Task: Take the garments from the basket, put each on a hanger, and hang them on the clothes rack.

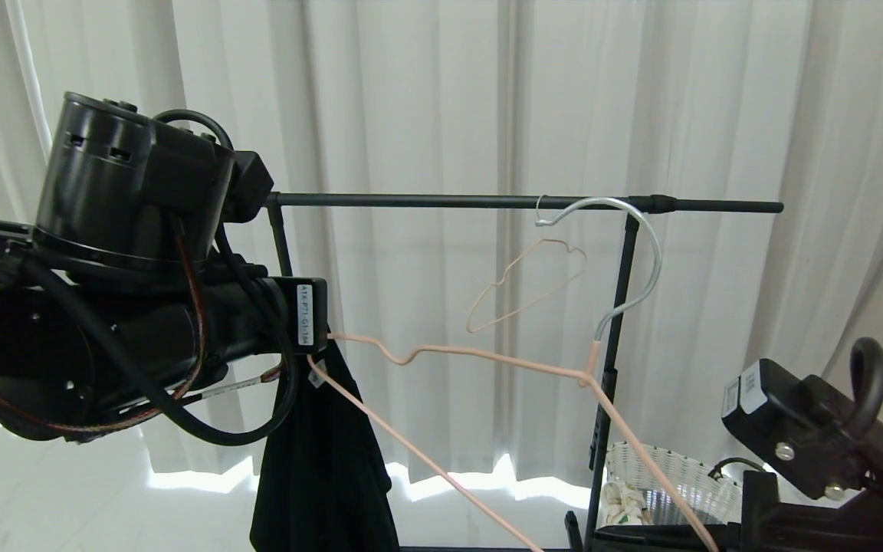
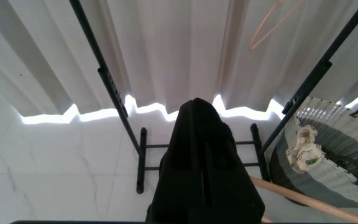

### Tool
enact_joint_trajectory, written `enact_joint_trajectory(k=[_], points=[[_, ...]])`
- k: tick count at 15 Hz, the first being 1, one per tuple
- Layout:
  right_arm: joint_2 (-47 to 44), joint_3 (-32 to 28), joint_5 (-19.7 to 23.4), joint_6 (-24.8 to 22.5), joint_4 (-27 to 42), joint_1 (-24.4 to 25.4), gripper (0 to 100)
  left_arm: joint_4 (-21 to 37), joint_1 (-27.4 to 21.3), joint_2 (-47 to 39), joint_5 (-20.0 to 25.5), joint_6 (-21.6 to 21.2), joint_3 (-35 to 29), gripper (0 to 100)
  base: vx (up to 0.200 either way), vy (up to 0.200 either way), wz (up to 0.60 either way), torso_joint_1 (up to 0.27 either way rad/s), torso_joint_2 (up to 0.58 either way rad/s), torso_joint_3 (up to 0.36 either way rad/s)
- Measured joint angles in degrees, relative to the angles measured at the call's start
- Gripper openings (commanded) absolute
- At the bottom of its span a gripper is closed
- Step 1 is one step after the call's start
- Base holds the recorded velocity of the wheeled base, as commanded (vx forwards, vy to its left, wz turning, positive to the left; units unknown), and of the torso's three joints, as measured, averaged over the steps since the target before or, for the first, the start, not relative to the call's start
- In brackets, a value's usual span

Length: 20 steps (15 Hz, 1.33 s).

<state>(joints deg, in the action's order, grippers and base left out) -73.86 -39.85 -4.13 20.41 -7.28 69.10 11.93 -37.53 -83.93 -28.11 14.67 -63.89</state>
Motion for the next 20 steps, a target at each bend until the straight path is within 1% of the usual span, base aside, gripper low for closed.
enact_joint_trajectory(k=[7,11,14,20], points=[[-1.74,-1.63,0.74,-0.05,0.02,0.22,0,0.00,0.16,-0.24,-0.05,0.06,0.00,0,0.000,0.000,0.00,0.000,0.00,0.000],[-2.71,-1.88,0.94,0.06,-0.02,1.41,0,-0.01,0.46,-0.90,-2.68,0.39,-0.17,0,0.000,0.000,0.00,0.000,0.00,0.000],[-3.47,-2.27,0.68,0.15,-0.18,1.35,0,0.00,0.46,-1.07,-2.90,1.72,-0.05,0,0.000,0.000,0.00,0.000,0.00,0.000],[-4.91,-2.45,0.41,0.17,-4.05,-0.09,0,0.00,0.46,-0.90,-3.01,1.84,0.04,0,0.000,0.000,0.00,0.000,0.00,0.000]])
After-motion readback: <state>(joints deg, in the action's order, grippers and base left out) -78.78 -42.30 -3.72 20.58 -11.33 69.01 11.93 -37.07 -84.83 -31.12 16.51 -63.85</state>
